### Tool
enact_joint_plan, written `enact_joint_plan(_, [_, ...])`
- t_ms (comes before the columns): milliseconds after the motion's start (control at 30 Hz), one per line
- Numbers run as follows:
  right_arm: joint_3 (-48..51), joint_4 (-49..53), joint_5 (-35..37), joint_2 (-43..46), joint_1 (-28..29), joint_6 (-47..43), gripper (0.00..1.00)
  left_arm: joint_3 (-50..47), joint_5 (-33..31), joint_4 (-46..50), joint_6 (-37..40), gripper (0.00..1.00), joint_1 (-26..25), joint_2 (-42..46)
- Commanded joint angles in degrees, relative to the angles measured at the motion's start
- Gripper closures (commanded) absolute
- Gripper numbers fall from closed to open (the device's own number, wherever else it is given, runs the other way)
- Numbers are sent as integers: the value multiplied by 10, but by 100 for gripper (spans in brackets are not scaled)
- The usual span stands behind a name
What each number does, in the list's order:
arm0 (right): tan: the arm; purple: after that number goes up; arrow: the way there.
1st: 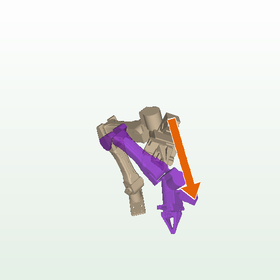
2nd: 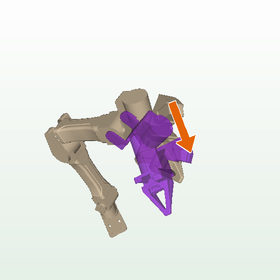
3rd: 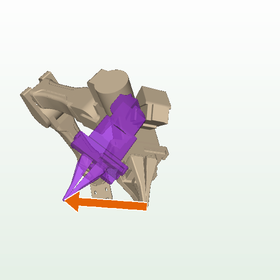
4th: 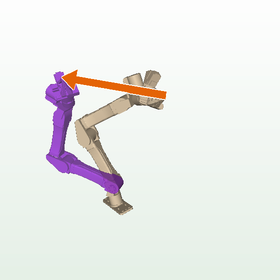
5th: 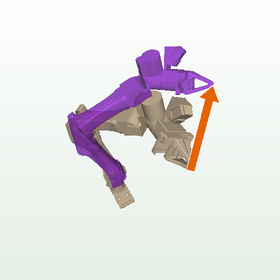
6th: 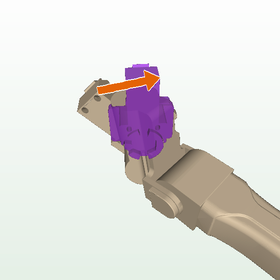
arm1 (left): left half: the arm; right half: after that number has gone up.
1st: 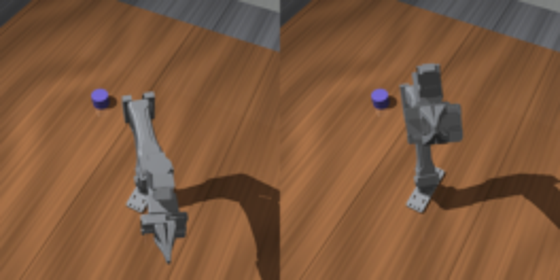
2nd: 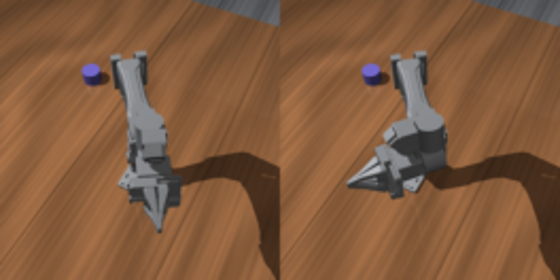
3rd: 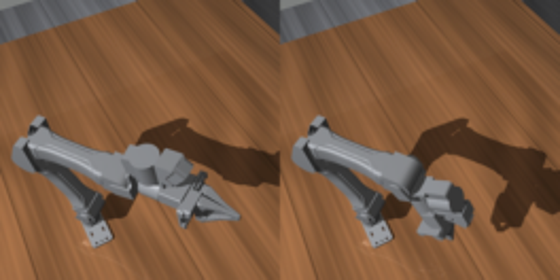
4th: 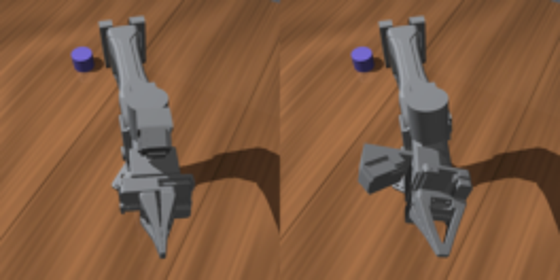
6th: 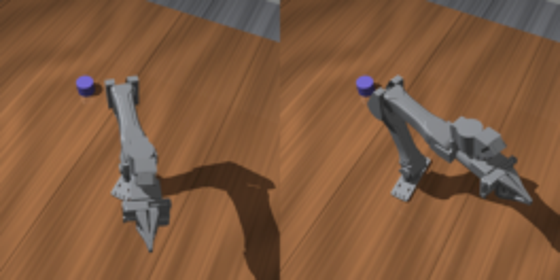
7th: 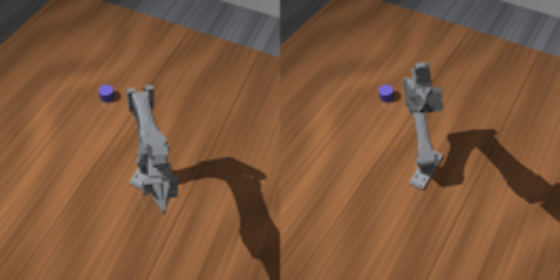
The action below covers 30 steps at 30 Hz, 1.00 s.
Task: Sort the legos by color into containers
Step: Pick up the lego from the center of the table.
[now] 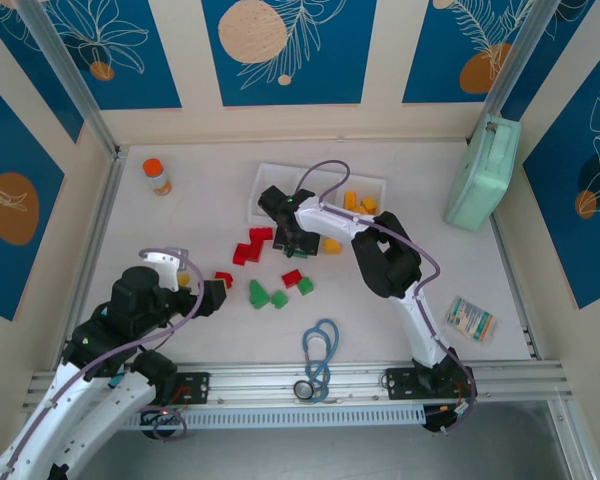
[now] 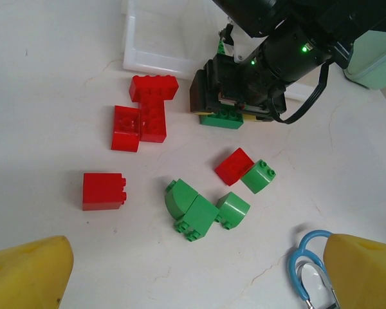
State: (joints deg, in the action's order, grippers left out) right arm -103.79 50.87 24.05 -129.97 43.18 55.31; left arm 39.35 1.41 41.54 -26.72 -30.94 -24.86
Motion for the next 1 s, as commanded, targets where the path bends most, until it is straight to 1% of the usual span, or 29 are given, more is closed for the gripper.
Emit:
enact_joint_plan(0, [-11, 8, -17, -21, 3, -13, 33, -1, -4, 2, -1, 1, -9, 3])
enact_joint_plan(100, [-19, 19, -14, -27, 4, -22, 39, -2, -5, 3, -1, 1, -9, 4])
enact_joint_plan(167, [-20, 27, -6, -23, 5, -27, 46, -2, -4, 2, -1, 1, -9, 3])
enact_joint_plan(233, [-21, 34, 0, -11, 8, -33, 50, -2, -4, 1, -1, 1, -9, 2])
enact_joint_plan(433, [-26, 36, 24, 61, 20, -92, 53, -1, 0, 3, 2, 1, -11, -6])
enact_joint_plan(500, [-29, 33, 36, 90, 20, -119, 54, 0, 22, -1, 9, 1, -13, -19])
enact_joint_plan(600, [-40, 24, 58, 122, 15, -169, 54, 1, 74, -9, 21, 1, -17, -46])
enact_joint_plan(667, [-48, 12, 64, 130, 4, -206, 54, 4, 100, -11, 25, 1, -26, -62])
enact_joint_plan(800, [-97, 19, 59, 103, -41, -252, 53, 3, 100, -12, 24, 1, -53, -70])
enact_joint_plan(900, [-155, 51, 19, 49, -87, -238, 53, 1, 84, -11, 22, 1, -69, -63])
enact_joint_plan(967, [-175, 49, 3, 26, -104, -233, 53, 0, 76, -10, 22, 0, -75, -58])
